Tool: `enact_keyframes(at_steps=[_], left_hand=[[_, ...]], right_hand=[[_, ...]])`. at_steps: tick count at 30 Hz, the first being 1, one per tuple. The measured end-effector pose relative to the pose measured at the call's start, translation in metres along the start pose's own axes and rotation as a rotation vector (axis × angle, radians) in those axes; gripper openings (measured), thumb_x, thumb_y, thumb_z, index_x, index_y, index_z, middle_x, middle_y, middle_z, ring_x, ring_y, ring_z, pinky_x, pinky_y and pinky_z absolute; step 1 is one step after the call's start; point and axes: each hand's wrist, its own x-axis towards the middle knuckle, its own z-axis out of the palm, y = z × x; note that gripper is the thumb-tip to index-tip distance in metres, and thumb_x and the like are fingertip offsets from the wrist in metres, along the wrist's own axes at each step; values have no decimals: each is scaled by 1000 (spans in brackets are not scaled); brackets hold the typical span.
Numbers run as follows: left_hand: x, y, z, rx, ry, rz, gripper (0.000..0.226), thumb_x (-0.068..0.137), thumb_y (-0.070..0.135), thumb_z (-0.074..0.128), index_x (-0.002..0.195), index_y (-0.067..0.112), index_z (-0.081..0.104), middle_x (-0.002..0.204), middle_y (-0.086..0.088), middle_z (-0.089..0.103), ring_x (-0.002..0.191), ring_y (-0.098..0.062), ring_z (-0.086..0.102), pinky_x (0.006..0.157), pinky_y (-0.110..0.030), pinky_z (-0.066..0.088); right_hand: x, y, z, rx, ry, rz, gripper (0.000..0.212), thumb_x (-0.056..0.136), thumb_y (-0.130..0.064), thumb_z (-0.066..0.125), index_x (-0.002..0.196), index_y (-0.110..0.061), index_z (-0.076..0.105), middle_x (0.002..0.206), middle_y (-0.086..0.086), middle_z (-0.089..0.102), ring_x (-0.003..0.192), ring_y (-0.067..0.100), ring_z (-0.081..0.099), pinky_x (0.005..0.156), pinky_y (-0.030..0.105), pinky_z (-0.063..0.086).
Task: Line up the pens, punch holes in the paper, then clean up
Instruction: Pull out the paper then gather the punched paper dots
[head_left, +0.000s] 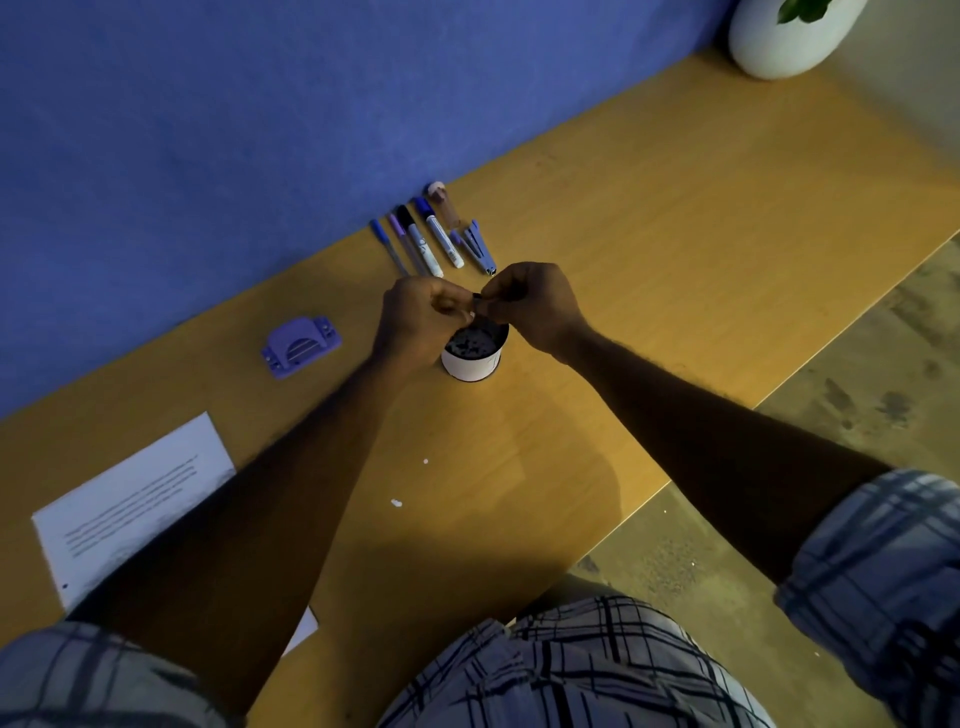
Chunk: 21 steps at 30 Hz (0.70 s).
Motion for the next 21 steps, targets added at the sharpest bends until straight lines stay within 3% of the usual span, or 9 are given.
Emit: enact_keyframes(at_steps=[2, 5, 7, 12, 16, 21], left_hand=[[0, 0, 0, 11, -6, 15, 28, 78, 7, 76, 106, 13, 72, 97, 0, 73, 91, -9, 67, 73, -20, 56], [-2, -1, -4, -68, -26, -7, 23, 86, 9, 68, 108, 12, 71, 100, -4, 73, 91, -13, 70, 78, -30, 60], [-2, -1, -7, -102, -40, -15, 22, 90, 9, 62, 111, 12, 70, 103, -5, 73, 94, -12, 70, 80, -34, 61], [-5, 2, -15, -297, -117, -80, 32, 93, 4, 49, 124, 7, 60, 104, -5, 72, 100, -16, 69, 85, -36, 59], [-15, 8, -22, -466, -184, -89, 32, 96, 8, 46, 126, 10, 56, 104, -1, 71, 100, -13, 69, 81, -29, 57], [-29, -1, -35, -455, -154, -24, 35, 100, 12, 41, 131, 5, 55, 118, -10, 67, 108, -15, 66, 88, -27, 54]], right_hand=[[0, 1, -1, 7, -24, -10, 9, 79, -15, 78, 85, -19, 71, 80, -8, 68, 72, 3, 63, 63, 21, 55], [-2, 1, -2, 59, -67, 9, 11, 84, -11, 71, 84, -22, 71, 89, 2, 73, 86, 16, 70, 76, 39, 61], [-3, 0, -3, 68, -66, 5, 12, 87, -9, 65, 89, -18, 72, 95, 6, 73, 91, 21, 69, 81, 44, 60], [-6, -5, -4, 204, -90, 57, 15, 90, -4, 58, 94, -12, 69, 96, 14, 74, 90, 26, 72, 86, 46, 59], [-11, -8, -4, 227, -91, 51, 16, 91, -8, 55, 94, -10, 70, 98, 17, 73, 94, 32, 70, 88, 48, 57], [-19, -13, -5, 301, -70, 64, 19, 97, -14, 51, 101, -8, 69, 99, 12, 72, 85, 20, 68, 81, 35, 57]])
